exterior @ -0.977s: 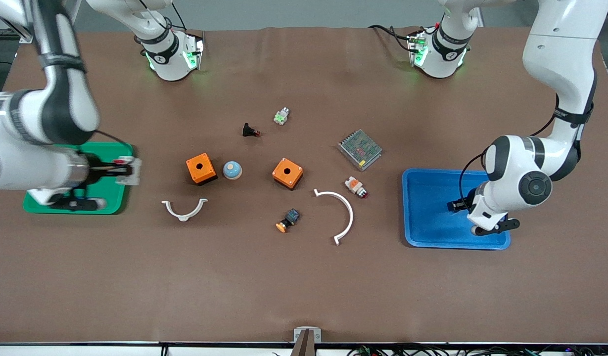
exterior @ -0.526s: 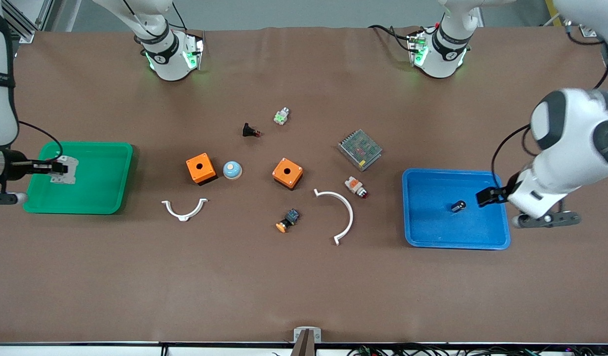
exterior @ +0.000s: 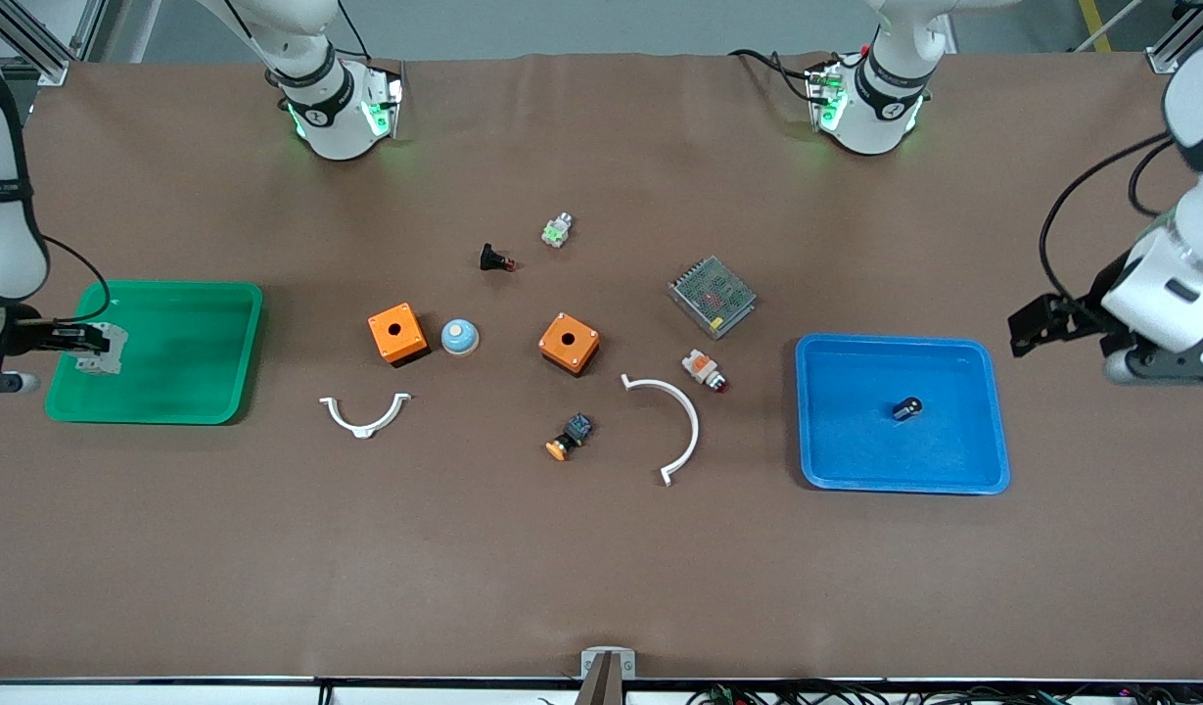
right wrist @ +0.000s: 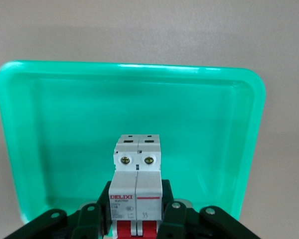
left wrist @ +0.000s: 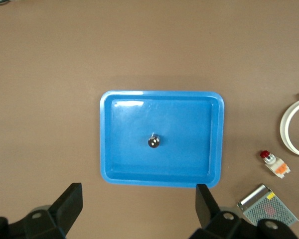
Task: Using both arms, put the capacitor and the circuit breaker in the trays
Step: 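Lower the breaker into the green tray while the left gripper releases the capacitor, then open the right gripper over the breaker while the left gripper withdraws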
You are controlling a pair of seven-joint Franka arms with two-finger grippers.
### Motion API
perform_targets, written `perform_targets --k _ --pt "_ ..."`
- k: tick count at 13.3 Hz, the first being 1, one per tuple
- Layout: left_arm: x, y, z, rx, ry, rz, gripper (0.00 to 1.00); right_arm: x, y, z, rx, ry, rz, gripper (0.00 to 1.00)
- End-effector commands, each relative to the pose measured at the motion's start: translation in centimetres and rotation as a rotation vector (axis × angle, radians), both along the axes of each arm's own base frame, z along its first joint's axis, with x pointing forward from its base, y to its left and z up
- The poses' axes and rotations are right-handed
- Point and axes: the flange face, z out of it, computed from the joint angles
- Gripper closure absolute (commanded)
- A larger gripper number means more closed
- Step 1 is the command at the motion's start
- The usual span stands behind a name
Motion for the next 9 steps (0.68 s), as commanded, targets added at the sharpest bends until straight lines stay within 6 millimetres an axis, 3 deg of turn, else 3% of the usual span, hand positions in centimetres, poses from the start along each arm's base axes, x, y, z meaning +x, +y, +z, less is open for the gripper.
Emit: perform_targets --k 1,5,9 --pt "-3.0 -0.5 3.3 0.013 0.006 -0.031 0.0 -1.9 0.5 -2.3 -0.025 -0.037 0.024 0.79" --pt "-5.6 -1.4 4.4 0.002 0.055 -0.018 0.0 -1.7 0.3 -5.3 -0.032 -0.057 0.027 0.79" --pt "-6.0 -1.3 4.9 -0.03 0.051 -0.009 0.0 -1.8 0.3 -7.4 -0.021 -0.052 0.009 0.78"
